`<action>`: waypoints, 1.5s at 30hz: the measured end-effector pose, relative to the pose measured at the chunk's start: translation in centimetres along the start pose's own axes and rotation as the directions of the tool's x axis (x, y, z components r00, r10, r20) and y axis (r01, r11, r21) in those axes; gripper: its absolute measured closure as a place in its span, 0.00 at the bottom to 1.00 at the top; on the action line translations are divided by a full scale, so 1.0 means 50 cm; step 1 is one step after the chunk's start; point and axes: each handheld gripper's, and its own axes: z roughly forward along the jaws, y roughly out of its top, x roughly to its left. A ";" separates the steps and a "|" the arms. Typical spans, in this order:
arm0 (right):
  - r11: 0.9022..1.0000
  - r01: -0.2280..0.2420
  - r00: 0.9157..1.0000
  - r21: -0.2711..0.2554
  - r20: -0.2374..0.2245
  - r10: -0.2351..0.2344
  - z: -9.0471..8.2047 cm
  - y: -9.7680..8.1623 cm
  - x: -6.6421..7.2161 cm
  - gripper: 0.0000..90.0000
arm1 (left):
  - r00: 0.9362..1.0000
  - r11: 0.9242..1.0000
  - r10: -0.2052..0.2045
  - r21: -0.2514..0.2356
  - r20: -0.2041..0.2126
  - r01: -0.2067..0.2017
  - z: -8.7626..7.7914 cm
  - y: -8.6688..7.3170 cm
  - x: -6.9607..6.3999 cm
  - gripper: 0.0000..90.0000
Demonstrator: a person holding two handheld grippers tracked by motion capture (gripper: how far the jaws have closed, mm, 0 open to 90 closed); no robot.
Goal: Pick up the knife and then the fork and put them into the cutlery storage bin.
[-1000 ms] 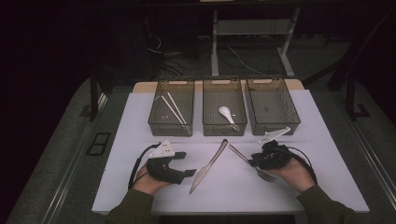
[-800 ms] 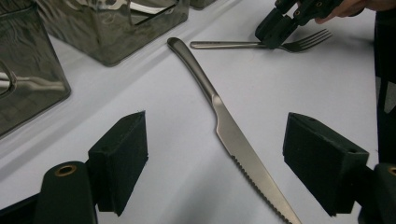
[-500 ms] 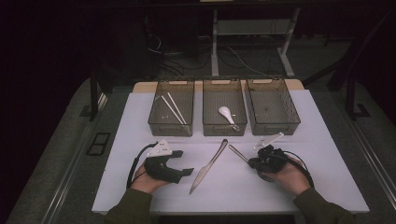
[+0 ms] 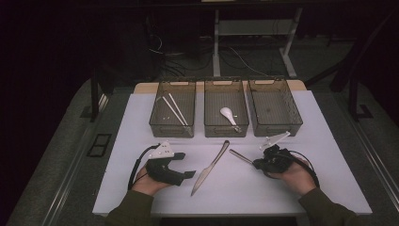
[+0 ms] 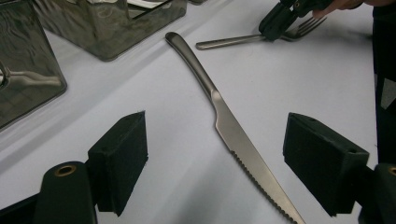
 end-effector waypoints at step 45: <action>0.936 -0.165 0.950 -0.311 0.206 0.236 -0.200 0.099 -0.229 0.94 | 1.000 1.000 -0.016 -0.008 0.001 0.016 -0.001 -0.001 0.003 0.23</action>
